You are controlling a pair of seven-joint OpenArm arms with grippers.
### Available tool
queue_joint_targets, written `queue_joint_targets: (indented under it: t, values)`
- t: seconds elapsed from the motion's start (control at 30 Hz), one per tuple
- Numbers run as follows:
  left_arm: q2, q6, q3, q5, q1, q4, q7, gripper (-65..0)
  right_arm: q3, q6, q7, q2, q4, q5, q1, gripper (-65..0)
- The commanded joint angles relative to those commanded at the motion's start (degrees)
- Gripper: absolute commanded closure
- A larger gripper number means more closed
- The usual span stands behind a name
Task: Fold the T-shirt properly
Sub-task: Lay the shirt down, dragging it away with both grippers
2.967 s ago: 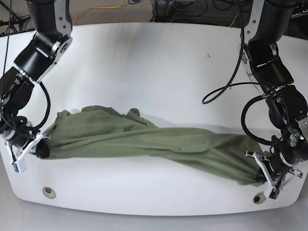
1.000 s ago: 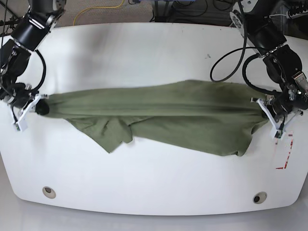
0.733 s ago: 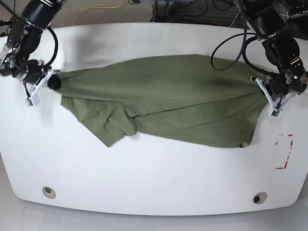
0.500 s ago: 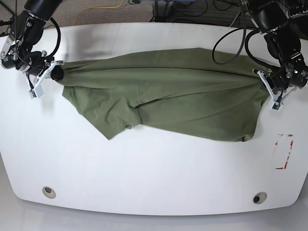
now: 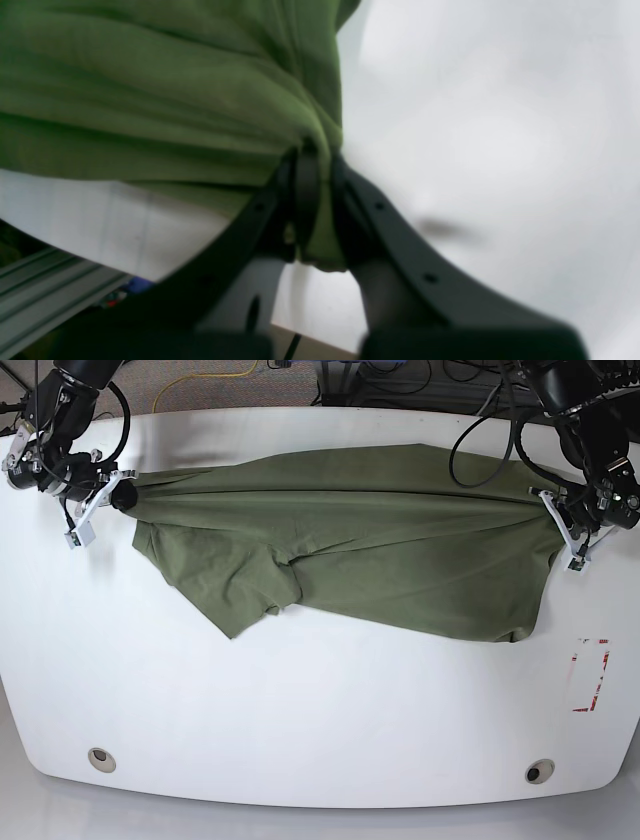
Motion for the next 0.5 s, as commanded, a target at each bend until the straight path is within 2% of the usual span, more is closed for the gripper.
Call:
queue_joint_targets:
  t: [0.07, 0.1, 0.17, 0.37, 0.43, 0.5]
  values:
    - [0.00, 0.00, 0.00, -0.09, -0.09, -0.35, 0.09, -0.1, -0.09, 0.00, 0.00, 0.00, 0.00, 0.00, 0.18, 0.0]
    - [0.00, 0.00, 0.00, -0.18, -0.09, -0.35, 0.18, -2.2, -0.09, 0.00, 0.00, 0.00, 0.00, 0.00, 0.18, 0.0]
    - [0.00, 0.00, 0.18, -0.18, -0.09, -0.09, 0.26, -9.7, -0.09, 0.00, 0.00, 0.00, 0.00, 0.00, 0.26, 0.0]
    - [0.00, 0.00, 1.93, -0.35, -0.79, 0.18, 0.26, -38.3, -0.18, 0.00, 0.00, 0.00, 0.00, 0.35, 0.44, 0.0]
    - [0.09, 0.00, 1.93, -0.35, -1.85, 1.23, 0.26, -44.2, -0.18, 0.00, 0.00, 0.00, 0.00, 0.35, 0.62, 0.0]
    - [0.09, 0.00, 2.02, -0.35, -2.55, 2.29, 0.26, -44.6, -0.18, 0.00, 0.00, -0.09, 0.00, 0.35, 1.14, 0.0]
